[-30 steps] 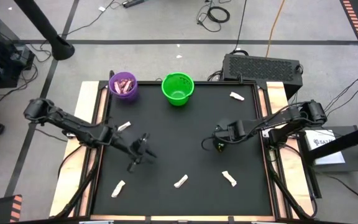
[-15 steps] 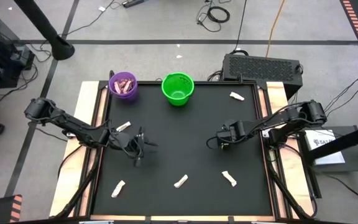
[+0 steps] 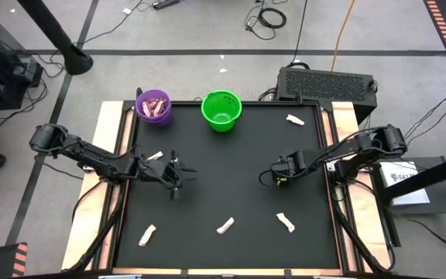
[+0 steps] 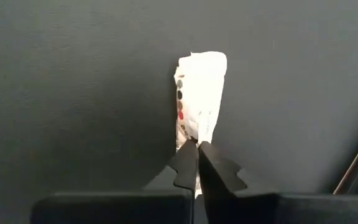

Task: Sort candy by brand, put in halloween buckets
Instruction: Put the white chocolate bar into the green bucket

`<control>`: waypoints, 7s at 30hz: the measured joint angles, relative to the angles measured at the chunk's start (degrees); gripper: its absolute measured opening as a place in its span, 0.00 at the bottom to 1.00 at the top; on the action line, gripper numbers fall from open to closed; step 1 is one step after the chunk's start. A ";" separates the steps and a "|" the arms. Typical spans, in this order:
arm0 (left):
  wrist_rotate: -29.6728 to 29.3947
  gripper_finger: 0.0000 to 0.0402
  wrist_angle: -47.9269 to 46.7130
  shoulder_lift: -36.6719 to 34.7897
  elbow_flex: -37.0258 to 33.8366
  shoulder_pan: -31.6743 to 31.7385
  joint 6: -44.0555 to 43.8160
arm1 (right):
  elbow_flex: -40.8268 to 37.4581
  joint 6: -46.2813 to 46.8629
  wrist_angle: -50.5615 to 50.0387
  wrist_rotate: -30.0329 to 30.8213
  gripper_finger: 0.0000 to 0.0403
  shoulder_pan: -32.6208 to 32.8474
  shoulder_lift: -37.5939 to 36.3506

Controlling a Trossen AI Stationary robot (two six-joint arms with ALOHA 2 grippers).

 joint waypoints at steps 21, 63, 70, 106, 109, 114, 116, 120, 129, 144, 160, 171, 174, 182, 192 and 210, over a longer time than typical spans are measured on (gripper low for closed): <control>-4.12 0.33 8.29 -4.52 -9.38 19.09 -1.82 | 22.54 -32.14 40.23 11.63 0.00 -10.39 0.32; -10.96 0.33 -24.20 -23.06 -9.33 18.55 -15.61 | 22.96 -37.85 45.29 2.16 0.21 -32.64 3.78; -10.84 0.33 -22.07 -23.06 -9.33 16.41 -16.70 | 22.71 -29.17 16.10 9.88 0.22 -37.96 2.15; -9.83 0.33 -17.49 -23.04 -9.33 16.26 -11.90 | 17.63 -28.93 19.96 12.56 0.47 -49.92 19.86; -9.84 0.33 -17.63 -23.04 -9.33 16.26 -11.82 | 17.63 -28.93 20.37 12.61 0.42 -50.36 19.87; -9.84 0.33 -17.86 -23.04 -9.33 16.26 -11.84 | 17.63 -28.91 20.32 12.58 0.27 -50.83 19.87; -9.84 0.33 -17.87 -23.04 -9.33 16.26 -11.82 | 17.65 -29.97 20.31 12.41 0.17 -50.77 19.79; -9.84 0.33 -17.85 -23.04 -9.33 16.26 -11.76 | 19.02 -33.75 18.89 10.58 0.02 -49.51 18.10; -10.10 0.33 -16.63 -23.04 -9.33 16.29 -10.67 | 24.83 -36.48 22.61 -0.61 0.00 -40.83 9.50; -10.12 0.33 -16.07 -23.04 -9.33 16.29 -10.73 | 25.67 -36.18 60.13 -2.84 0.01 -26.84 14.13; -10.14 0.33 -16.16 -23.04 -9.33 16.27 -9.40 | 30.12 -45.29 54.76 -6.45 0.21 -28.63 13.73; -9.79 0.33 -16.41 -23.04 -9.33 16.29 -9.51 | 52.78 -41.60 12.05 -20.21 0.31 -23.24 13.51; -9.73 0.33 -16.58 -23.04 -9.33 16.27 -10.54 | 56.06 -36.52 1.03 -22.55 0.31 -18.83 13.51; -7.42 0.33 -16.90 -23.04 -9.33 16.29 -10.96 | 56.64 -21.26 -15.60 -22.33 0.31 -0.68 14.33; -5.19 0.33 -16.71 -23.04 -9.33 16.26 -11.04 | 55.06 3.16 -17.53 -11.08 0.31 27.95 17.15; -5.11 0.33 -15.86 -22.72 -9.29 16.26 -12.02 | 38.16 34.07 -10.38 -8.54 0.58 44.06 21.03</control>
